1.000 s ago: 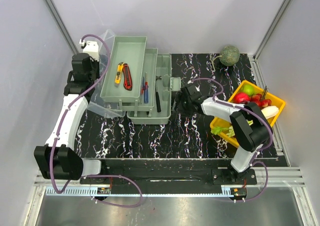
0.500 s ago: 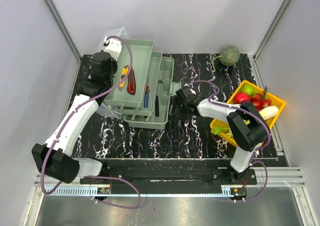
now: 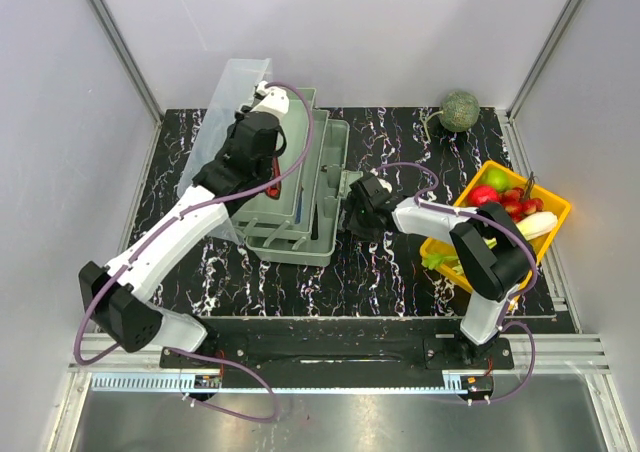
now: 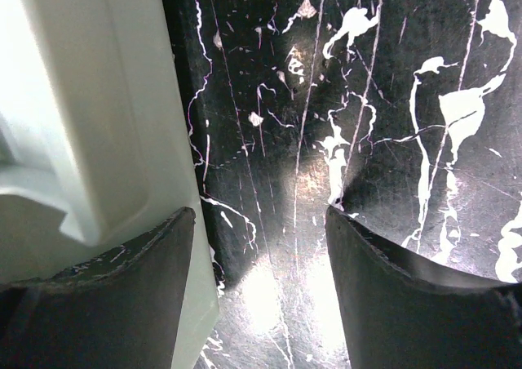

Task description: Pack the tool kit

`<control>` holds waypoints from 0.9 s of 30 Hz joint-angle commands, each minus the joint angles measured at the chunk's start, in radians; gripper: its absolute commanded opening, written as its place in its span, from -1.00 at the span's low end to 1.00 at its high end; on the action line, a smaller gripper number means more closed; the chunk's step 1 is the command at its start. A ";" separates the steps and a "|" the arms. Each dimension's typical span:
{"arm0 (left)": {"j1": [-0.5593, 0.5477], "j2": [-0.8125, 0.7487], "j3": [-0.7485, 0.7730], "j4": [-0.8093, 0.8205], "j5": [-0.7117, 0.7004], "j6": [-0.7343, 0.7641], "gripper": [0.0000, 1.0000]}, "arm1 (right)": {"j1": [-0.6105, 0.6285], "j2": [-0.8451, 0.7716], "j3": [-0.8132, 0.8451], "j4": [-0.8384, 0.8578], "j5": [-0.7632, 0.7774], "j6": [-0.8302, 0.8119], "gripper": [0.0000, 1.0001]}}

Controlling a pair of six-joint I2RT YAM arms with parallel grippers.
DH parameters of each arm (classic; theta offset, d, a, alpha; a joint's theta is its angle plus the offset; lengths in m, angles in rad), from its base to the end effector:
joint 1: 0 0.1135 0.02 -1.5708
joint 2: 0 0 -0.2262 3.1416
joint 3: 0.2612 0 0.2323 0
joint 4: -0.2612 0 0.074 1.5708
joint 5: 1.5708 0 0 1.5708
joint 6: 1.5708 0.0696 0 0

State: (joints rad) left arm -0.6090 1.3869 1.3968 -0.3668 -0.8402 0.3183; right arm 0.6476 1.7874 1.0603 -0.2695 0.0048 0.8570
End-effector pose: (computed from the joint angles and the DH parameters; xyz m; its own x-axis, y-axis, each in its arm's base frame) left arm 0.2883 -0.1379 0.3560 -0.3318 0.4860 -0.8085 -0.0914 0.8365 0.5404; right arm 0.2827 0.2134 0.1095 -0.8928 0.2724 -0.3587 0.1126 0.9060 0.4079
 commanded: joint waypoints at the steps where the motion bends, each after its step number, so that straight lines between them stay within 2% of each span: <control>1: -0.098 0.038 0.051 0.095 -0.022 -0.242 -0.92 | 0.035 0.004 0.073 0.110 -0.009 0.073 0.42; 5: -0.141 0.081 0.082 0.057 -0.097 -0.278 -0.82 | 0.034 0.013 0.084 0.078 -0.009 0.086 0.39; 11: -0.190 0.100 0.080 0.046 -0.103 -0.315 -0.63 | 0.034 0.012 0.079 0.078 -0.009 0.094 0.39; 15: -0.196 0.098 0.099 -0.010 -0.037 -0.404 -0.57 | 0.024 0.013 0.075 0.078 -0.009 0.096 0.39; 27: -0.202 0.084 0.085 -0.038 0.128 -0.545 -0.54 | -0.016 -0.017 0.024 0.095 -0.025 0.100 0.40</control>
State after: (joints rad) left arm -0.7616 1.4742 1.4715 -0.4244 -0.9646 0.0753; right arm 0.6365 1.8008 1.0760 -0.2813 0.0105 0.9150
